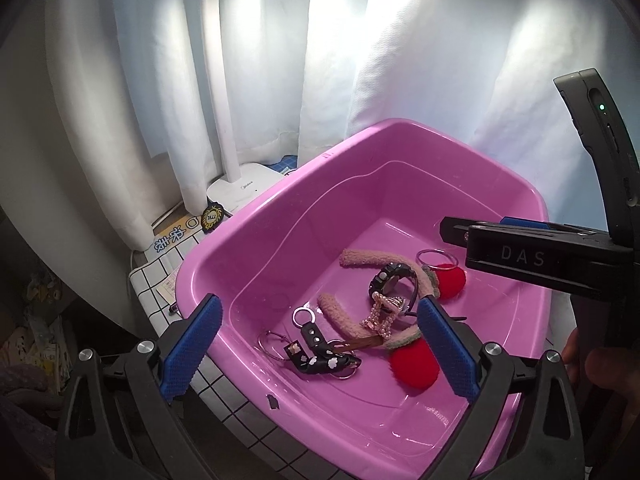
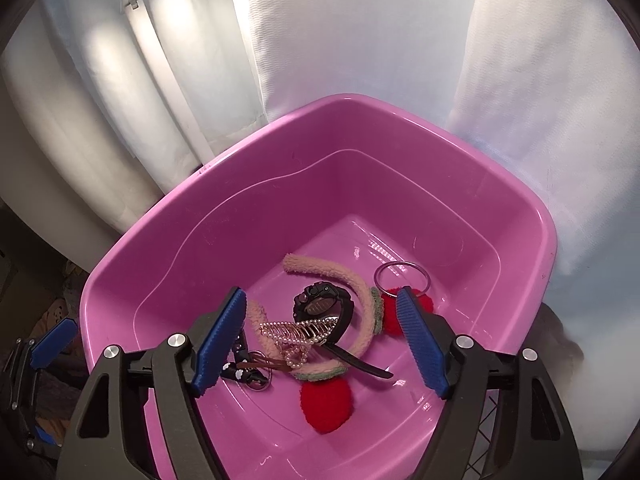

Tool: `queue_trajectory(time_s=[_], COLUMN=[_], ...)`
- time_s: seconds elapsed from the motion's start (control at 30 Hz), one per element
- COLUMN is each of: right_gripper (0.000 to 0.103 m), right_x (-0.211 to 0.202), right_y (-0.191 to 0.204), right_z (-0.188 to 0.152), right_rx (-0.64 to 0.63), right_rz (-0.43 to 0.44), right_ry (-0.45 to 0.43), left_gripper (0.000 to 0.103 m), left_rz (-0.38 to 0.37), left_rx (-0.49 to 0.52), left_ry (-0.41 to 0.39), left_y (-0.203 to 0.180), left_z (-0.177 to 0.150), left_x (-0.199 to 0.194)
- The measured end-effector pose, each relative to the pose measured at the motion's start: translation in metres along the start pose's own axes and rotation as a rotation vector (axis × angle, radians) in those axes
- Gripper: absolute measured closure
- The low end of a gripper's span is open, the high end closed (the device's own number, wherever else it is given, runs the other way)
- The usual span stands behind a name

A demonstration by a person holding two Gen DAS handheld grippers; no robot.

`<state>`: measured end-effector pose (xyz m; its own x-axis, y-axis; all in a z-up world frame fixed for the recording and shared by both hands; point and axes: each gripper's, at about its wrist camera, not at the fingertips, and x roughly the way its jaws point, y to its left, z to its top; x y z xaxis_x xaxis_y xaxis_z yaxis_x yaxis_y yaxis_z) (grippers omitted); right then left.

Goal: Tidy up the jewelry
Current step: 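Move the left tool to the sloth plush while the right tool approaches the hair tie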

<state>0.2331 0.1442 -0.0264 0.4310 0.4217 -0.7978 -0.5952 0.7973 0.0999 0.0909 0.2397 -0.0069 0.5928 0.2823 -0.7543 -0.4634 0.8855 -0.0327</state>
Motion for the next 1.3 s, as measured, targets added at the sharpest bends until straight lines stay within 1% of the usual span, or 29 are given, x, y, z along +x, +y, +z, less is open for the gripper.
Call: queue_trajectory(time_s=[0.17,0.33,0.57,0.77,0.87,1.0,1.13,1.3], right_gripper=[0.029,0.029,0.029,0.029,0.028,0.028,0.028,0.028], right_x=[-0.019,-0.039,-0.074,-0.102,-0.115,-0.128,-0.136,-0.143], right_y=[0.002,0.003,-0.01,-0.027,-0.035,-0.052,-0.071,-0.094], right_z=[-0.009,-0.024,-0.056,-0.087,-0.103,-0.131,-0.162,-0.198], right_rx=[-0.011,-0.019,-0.019,-0.014,-0.013,0.014,0.047,0.088], right_rz=[-0.001,0.011,0.034,0.038,0.027,0.039,0.019,0.001], right_ry=[-0.037,-0.067,-0.092,-0.102,-0.116,-0.125,-0.109,-0.087], left_gripper=[0.007,0.007,0.007,0.007,0.007,0.007,0.007,0.007], left_rz=[-0.012,-0.011,-0.013,-0.018,-0.04,-0.061,-0.061,-0.079], left_rx=[-0.008,-0.02,-0.054,-0.039,-0.032,-0.013,0.027,0.055], left_ry=[0.0,-0.009,-0.008,-0.014,-0.013,0.0,0.002,0.009], left_y=[0.0,-0.005,-0.014,-0.035,-0.047,-0.063,-0.081,-0.098], left_z=[-0.008,-0.018,-0.038,-0.057,-0.067,-0.084,-0.102,-0.124], left_x=[-0.012,-0.028,-0.052,-0.073,-0.083,-0.093,-0.104,-0.113])
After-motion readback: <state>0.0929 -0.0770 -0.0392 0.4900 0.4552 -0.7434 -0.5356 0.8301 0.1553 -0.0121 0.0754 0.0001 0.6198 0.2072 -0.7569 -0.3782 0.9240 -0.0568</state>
